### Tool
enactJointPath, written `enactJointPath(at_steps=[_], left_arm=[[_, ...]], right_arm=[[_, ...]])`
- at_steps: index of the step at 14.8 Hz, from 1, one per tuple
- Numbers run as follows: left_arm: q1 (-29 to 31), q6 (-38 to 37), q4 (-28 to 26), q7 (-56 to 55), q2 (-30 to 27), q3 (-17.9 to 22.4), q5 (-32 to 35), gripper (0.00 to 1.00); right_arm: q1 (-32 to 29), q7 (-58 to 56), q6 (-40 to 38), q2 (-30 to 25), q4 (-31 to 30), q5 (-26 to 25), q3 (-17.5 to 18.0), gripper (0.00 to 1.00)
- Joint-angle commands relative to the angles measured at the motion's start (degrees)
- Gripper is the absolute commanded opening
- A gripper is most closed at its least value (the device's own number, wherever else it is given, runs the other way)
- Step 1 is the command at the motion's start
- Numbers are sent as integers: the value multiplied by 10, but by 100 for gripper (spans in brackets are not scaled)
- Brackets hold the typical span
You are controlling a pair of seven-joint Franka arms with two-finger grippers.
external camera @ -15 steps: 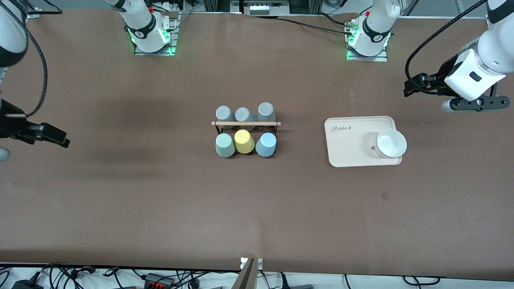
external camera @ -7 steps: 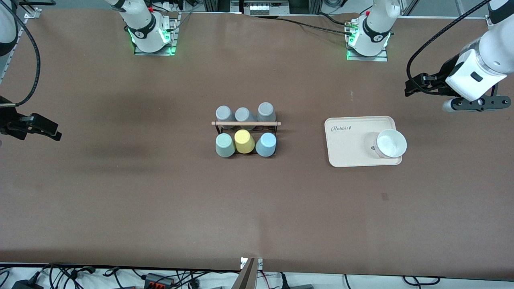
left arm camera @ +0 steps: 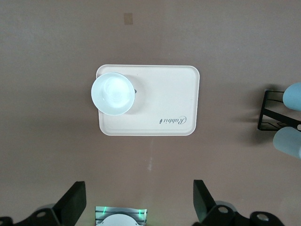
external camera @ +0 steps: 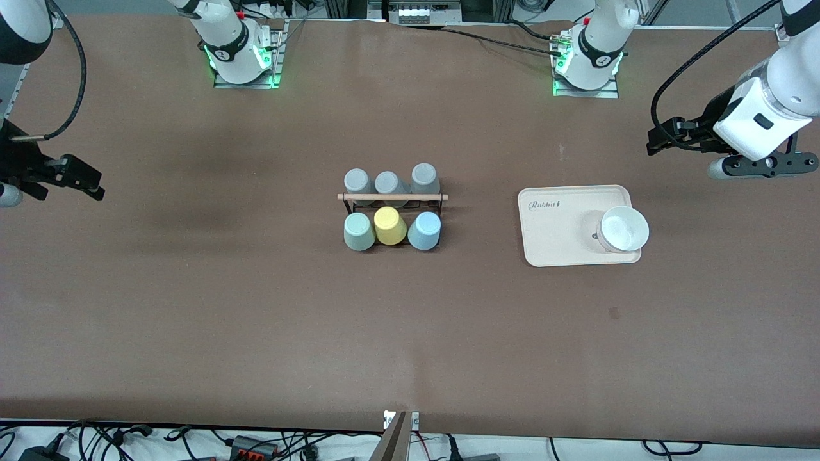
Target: Hang scattered cups on rack with three cups
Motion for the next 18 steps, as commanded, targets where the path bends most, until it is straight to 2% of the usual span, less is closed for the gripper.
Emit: enactJointPath(at_steps=[1,7,18], left_arm=[[3,0,8,44,-3,-1,-3,100],[4,-1,8,52,-2,-1,-7,100],[3,-1,9,51,-1,0,-8,100]], right_arm=[[-8,-7,15,-39,-58,-2,7,100],[-7,-8,-19,-39,-53,0,8,100],[-7,-8,-21,-40,-53,0,8,100]])
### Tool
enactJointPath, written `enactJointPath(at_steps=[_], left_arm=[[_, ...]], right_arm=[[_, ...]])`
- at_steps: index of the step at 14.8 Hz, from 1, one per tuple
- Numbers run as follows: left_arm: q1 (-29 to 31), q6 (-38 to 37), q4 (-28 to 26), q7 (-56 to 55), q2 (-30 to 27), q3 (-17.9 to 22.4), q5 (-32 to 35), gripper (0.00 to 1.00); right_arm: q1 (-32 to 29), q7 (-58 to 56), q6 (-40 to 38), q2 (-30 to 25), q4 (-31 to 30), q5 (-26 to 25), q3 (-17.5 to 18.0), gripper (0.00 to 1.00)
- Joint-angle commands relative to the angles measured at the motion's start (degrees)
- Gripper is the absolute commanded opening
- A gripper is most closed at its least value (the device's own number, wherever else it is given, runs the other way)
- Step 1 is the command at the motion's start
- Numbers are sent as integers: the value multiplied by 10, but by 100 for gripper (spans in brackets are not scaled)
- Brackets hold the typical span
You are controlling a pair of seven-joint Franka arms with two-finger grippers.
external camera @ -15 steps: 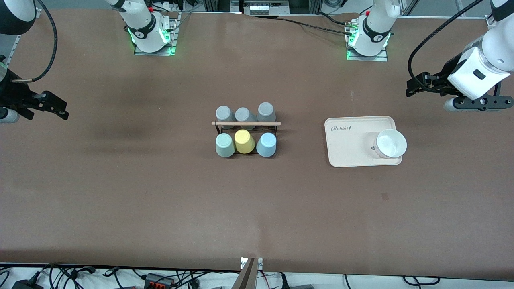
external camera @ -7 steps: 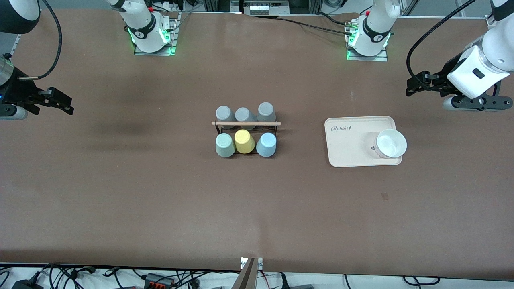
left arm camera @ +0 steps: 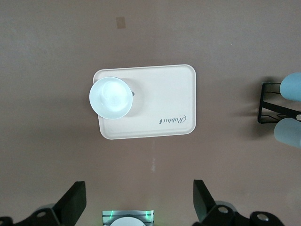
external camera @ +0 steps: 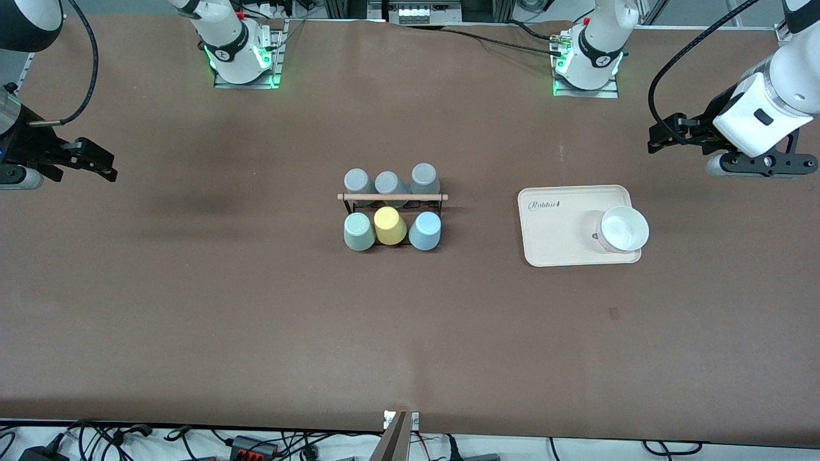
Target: Hang scattered cups on rack with three cups
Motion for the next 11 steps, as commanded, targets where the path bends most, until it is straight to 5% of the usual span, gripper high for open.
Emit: enactJointPath(at_steps=[1,11], left_arm=[[3,-2,7,12,-1,1,-8,100],[2,-1,7,5,-1,-6,-8,100]], right_arm=[[-7,-8,-3,-13,-10,0,7,100],[-7,-11,-13,-17,-10,-3,6,100]])
